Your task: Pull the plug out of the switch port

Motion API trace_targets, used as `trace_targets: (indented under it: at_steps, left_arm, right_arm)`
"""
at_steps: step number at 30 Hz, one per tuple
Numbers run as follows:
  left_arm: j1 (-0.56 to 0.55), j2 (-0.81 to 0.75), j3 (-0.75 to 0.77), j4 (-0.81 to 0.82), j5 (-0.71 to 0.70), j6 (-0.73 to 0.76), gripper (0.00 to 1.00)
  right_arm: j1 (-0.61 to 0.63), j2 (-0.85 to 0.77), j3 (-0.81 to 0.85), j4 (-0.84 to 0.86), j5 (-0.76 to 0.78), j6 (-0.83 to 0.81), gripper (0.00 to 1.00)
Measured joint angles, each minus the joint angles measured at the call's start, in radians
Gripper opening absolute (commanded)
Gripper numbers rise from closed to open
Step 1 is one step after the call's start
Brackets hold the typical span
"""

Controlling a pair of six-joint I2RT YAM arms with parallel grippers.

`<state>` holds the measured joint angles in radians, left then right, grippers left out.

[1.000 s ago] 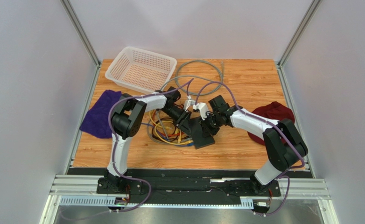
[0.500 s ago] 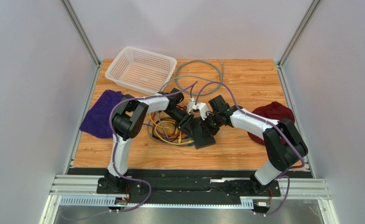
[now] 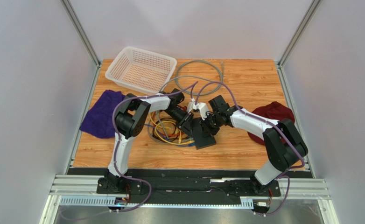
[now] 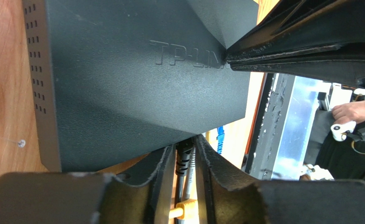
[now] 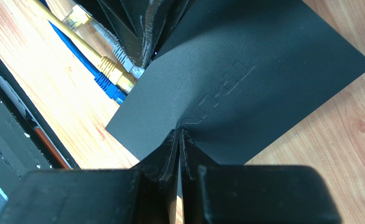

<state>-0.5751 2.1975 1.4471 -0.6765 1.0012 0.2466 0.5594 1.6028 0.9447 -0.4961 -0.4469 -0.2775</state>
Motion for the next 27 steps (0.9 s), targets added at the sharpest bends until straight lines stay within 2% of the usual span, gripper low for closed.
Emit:
trace_targets:
  at_steps: [4, 9, 27]
  left_arm:
    - [0.0, 0.011, 0.011, -0.012, 0.008, -0.007, 0.11]
    - [0.0, 0.019, 0.027, -0.035, 0.009, -0.014, 0.0]
    - [0.015, 0.102, 0.137, -0.203, 0.053, 0.047, 0.0]
  right_arm:
    - [0.0, 0.0, -0.002, 0.002, 0.0, 0.0, 0.08]
    - [0.0, 0.0, -0.003, 0.003, -0.001, 0.002, 0.08]
    - [0.0, 0.002, -0.003, 0.008, -0.005, 0.004, 0.08]
